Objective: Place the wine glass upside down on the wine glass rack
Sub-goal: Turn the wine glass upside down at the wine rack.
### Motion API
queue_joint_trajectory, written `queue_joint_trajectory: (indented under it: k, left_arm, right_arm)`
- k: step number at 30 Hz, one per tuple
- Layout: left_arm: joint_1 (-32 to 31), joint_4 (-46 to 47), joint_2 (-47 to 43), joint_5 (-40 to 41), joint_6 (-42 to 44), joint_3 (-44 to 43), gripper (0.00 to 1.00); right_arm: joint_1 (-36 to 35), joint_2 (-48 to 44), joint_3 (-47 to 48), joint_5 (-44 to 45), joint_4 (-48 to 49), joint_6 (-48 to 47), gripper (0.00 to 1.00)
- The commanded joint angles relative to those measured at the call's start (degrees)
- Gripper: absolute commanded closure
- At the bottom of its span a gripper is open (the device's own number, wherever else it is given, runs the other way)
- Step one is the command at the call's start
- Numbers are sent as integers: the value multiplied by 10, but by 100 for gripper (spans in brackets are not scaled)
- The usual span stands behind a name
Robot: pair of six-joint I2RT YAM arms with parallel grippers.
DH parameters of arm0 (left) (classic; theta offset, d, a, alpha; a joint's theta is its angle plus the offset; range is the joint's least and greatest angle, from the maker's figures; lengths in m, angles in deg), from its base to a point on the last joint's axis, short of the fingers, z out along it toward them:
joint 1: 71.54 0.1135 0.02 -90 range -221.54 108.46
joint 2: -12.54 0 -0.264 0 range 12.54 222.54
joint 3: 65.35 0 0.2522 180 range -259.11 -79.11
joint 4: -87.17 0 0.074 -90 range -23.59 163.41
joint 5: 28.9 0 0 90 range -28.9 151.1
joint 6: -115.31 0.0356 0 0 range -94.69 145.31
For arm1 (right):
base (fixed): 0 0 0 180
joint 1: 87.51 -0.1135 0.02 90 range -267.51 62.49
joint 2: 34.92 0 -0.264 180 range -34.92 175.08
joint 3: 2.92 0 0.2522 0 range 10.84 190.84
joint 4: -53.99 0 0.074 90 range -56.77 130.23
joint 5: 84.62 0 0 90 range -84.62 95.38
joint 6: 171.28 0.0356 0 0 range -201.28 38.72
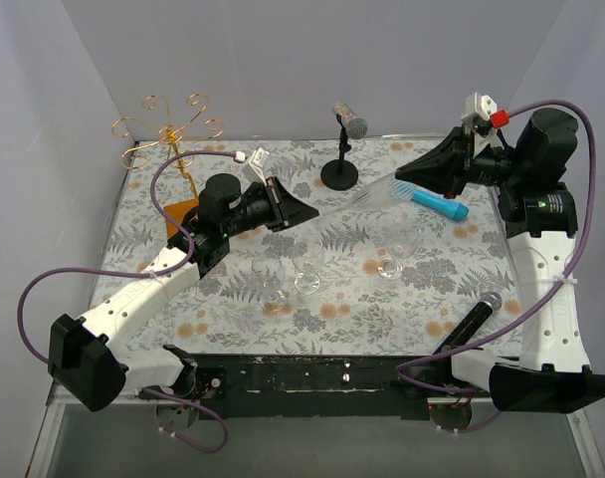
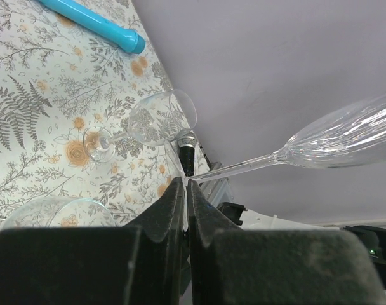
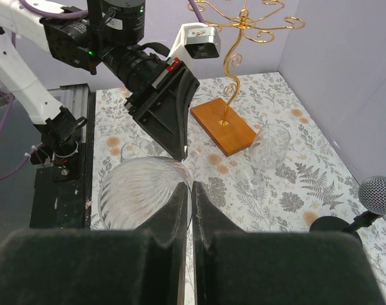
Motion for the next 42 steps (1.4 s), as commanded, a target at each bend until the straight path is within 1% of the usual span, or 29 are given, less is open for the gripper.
queue_joint_trajectory:
  k: [1, 4, 5, 6, 7, 9, 10, 11, 13, 15, 16, 18, 22, 29, 31, 35, 39, 42]
  left_arm:
    - [-2, 2, -8, -17, 14, -15, 100]
    - [-2, 2, -21, 2, 20, -10, 100]
    - [-2, -14, -28, 13, 21, -8, 100]
    - [-2, -13, -34, 19, 21, -6, 100]
    - [-2, -13, -40, 26, 24, -4, 100]
    - [-2, -22, -50, 39, 30, -7, 100]
    - [-2, -28, -54, 47, 36, -9, 100]
    - [-2, -34, -60, 53, 38, -10, 100]
    - [-2, -43, -74, 69, 47, -14, 100]
    - [-2, -55, -88, 85, 60, -20, 100]
    - [-2, -65, -91, 93, 67, -22, 100]
    - [-2, -89, -101, 108, 85, -34, 100]
    - [-2, -135, -116, 142, 120, -55, 100]
    - [-2, -225, -142, 245, 199, -101, 100]
    - [-2, -246, -149, 286, 222, -121, 100]
    - [-2, -282, -161, 337, 269, -158, 100]
    - [-2, -283, -172, 379, 319, -182, 100]
    - [-2, -281, -172, 414, 358, -203, 100]
  right_arm:
    - [1, -11, -12, -19, 31, 16, 99]
    - [1, -13, -17, -37, 36, 18, 99]
    - [1, -14, -20, -46, 40, 21, 99]
    - [2, -14, -23, -56, 45, 25, 97]
    - [2, -15, -26, -59, 47, 28, 88]
    - [2, -16, -26, -66, 47, 27, 66]
    - [2, -17, -26, -70, 47, 27, 52]
    - [2, -20, -25, -73, 44, 25, 42]
    - [1, -19, -21, -80, 35, 17, 29]
    - [2, -21, -16, -86, 31, 15, 18]
    - [2, -21, -13, -91, 31, 14, 16]
    - [27, -21, -8, -100, 30, 14, 14]
    - [42, -24, -10, -112, 31, 14, 13]
    - [62, -33, -21, -123, 33, 13, 13]
    - [66, -35, -28, -119, 33, 10, 13]
    - [75, -37, -51, -85, 19, -17, 14]
    - [78, -40, -61, -8, -59, -113, 14]
    - [78, -48, -87, 27, -75, -144, 13]
